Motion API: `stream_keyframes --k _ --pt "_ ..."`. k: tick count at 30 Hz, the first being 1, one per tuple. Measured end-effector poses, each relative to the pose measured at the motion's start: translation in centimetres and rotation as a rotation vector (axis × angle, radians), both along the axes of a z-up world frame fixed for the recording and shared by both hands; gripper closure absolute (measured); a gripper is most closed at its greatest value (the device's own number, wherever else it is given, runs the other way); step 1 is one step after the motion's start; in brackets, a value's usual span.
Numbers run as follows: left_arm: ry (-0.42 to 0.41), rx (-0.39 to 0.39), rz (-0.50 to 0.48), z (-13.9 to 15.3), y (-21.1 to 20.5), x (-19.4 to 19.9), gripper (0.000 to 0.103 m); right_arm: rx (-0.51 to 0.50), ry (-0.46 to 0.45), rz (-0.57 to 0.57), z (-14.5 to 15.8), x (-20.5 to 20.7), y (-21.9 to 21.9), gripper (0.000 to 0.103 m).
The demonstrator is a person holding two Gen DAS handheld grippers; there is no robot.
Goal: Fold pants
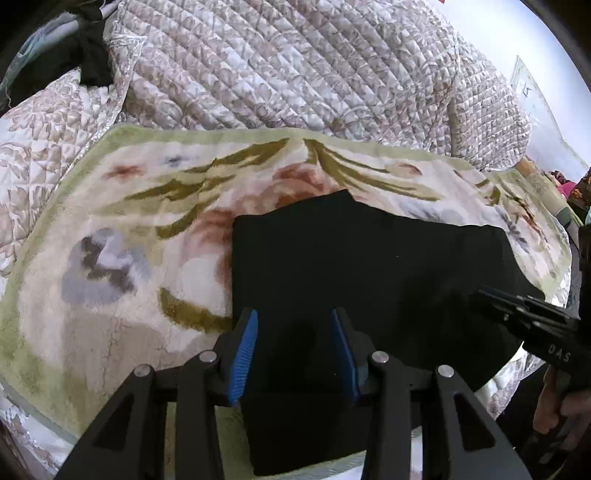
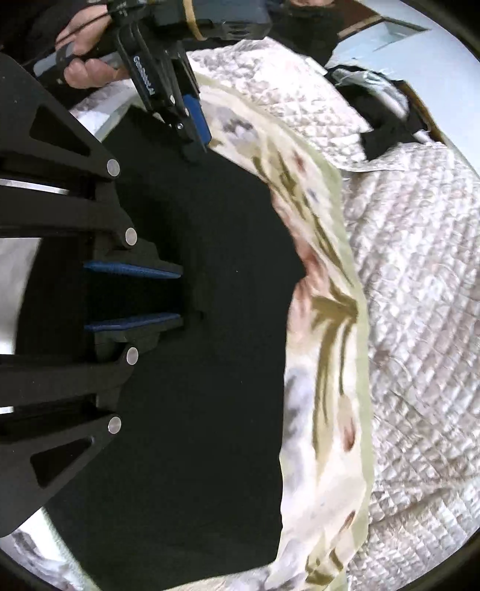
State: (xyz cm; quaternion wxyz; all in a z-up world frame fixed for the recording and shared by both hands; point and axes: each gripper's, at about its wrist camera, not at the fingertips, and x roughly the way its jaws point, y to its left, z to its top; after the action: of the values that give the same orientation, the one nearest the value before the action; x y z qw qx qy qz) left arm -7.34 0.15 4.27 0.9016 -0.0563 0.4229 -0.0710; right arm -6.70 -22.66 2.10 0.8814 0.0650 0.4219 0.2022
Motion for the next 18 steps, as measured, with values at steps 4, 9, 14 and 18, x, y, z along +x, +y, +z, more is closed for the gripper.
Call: stream_keyframes --k 4,9,14,18 --pt "0.0 -0.008 0.007 0.2 -0.1 -0.4 0.059 0.01 0.003 0.0 0.2 -0.9 -0.3 0.084" --pt "-0.01 -0.012 -0.015 0.1 -0.8 -1.5 0.059 0.018 -0.002 0.07 -0.1 -2.0 1.2 0.084" --pt "0.021 0.01 -0.019 -1.3 -1.6 -1.7 0.059 -0.045 0.051 0.088 -2.2 -2.1 2.0 0.084" --pt "-0.013 -0.031 -0.029 -0.6 -1.3 -2.4 0.059 -0.022 0.036 0.049 -1.6 -2.5 0.3 0.083"
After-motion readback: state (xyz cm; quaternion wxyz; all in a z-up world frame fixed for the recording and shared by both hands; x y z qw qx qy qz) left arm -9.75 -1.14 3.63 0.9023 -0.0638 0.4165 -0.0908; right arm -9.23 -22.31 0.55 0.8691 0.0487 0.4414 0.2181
